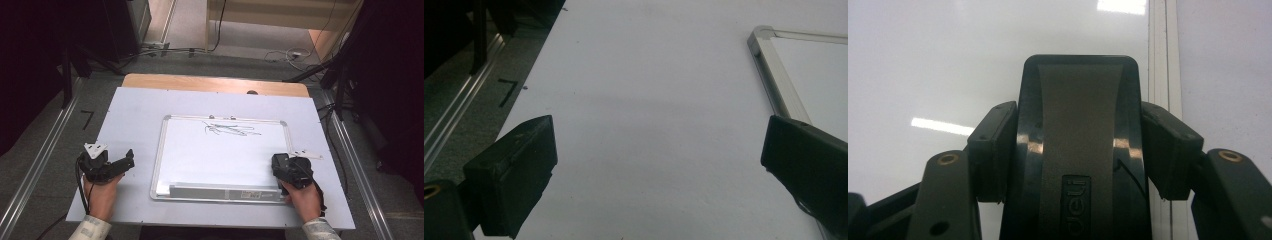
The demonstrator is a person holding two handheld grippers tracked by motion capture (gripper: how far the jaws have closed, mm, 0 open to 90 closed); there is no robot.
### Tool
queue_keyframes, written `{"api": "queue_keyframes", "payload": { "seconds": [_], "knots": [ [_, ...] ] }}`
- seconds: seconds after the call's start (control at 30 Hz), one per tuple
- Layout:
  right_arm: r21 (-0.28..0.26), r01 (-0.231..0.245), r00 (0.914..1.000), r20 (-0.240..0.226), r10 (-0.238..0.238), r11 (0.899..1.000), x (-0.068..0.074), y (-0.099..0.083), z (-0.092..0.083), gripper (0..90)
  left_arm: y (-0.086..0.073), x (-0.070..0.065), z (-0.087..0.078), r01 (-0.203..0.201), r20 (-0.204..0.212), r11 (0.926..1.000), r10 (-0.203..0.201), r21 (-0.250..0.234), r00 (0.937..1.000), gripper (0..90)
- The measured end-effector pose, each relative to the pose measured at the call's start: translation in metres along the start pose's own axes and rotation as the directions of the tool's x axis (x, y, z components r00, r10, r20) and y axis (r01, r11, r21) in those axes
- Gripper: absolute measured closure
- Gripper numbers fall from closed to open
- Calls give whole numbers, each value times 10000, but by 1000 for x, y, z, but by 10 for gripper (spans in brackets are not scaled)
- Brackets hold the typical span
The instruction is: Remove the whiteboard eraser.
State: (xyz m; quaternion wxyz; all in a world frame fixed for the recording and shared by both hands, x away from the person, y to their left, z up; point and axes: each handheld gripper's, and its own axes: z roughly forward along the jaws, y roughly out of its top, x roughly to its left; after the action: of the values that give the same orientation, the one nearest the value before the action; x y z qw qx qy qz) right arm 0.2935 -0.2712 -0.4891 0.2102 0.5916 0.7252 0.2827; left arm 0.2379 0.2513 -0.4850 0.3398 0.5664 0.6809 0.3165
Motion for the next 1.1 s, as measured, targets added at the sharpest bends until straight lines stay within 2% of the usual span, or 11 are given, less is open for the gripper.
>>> {"api": "queue_keyframes", "payload": {
  "seconds": [0.27,0.5,0.7,1.1],
  "knots": [
    [-206,342,9994,2,-342,9992,1,-1,-1,372,0,1,0,94,12,10000,-94,-32,10000,18],
    [-310,295,9995,-110,-298,9991,-1,1,-4,375,0,1,0,125,33,9999,-125,-25,9999,18],
    [-849,317,9992,-212,-337,9959,-1,3,-13,374,0,2,0,127,12,9999,-127,-9,9999,18],
    [-999,446,9975,-493,-497,9940,1,6,-20,374,0,2,0,120,8,9999,-120,-22,9999,18]
  ]
}}
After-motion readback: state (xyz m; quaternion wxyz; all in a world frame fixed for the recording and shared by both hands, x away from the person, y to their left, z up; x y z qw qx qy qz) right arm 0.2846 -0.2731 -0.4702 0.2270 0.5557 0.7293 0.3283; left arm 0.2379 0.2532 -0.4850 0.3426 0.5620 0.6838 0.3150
